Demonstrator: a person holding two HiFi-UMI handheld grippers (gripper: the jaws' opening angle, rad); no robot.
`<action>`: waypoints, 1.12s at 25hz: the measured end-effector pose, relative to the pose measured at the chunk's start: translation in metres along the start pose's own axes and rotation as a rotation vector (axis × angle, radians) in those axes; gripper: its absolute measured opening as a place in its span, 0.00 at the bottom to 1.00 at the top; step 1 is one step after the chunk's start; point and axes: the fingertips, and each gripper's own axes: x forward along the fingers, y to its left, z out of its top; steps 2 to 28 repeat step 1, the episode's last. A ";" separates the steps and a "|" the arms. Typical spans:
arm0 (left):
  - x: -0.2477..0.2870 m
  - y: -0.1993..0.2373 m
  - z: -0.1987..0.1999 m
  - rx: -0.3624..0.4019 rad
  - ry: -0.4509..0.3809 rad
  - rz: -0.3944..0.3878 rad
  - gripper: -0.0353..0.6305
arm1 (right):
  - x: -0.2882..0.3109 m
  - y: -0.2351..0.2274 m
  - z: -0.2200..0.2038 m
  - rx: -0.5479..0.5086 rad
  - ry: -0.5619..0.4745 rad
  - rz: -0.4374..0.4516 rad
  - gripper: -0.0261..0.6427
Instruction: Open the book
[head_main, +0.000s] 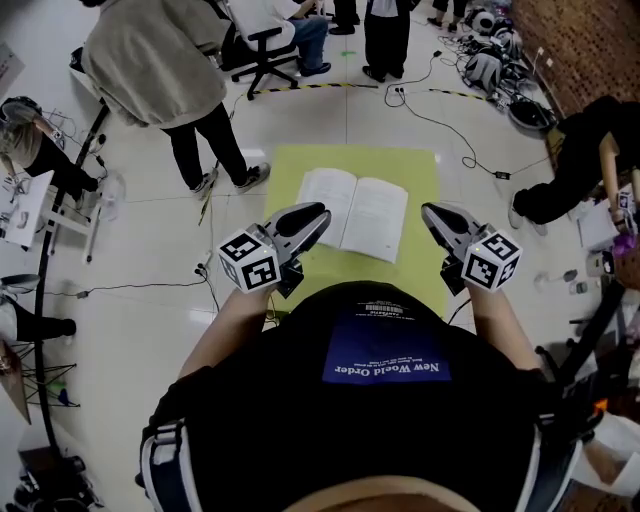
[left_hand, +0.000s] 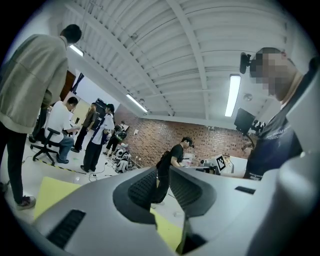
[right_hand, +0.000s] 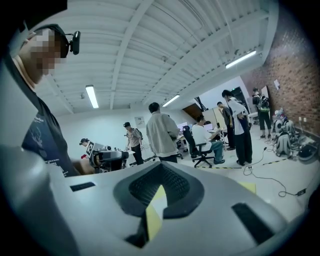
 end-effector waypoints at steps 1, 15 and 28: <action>0.000 0.000 0.000 -0.003 -0.001 0.000 0.18 | 0.000 0.000 0.000 -0.003 0.002 0.002 0.02; 0.000 0.000 0.000 -0.003 -0.001 0.000 0.18 | 0.000 0.000 0.000 -0.003 0.002 0.002 0.02; 0.000 0.000 0.000 -0.003 -0.001 0.000 0.18 | 0.000 0.000 0.000 -0.003 0.002 0.002 0.02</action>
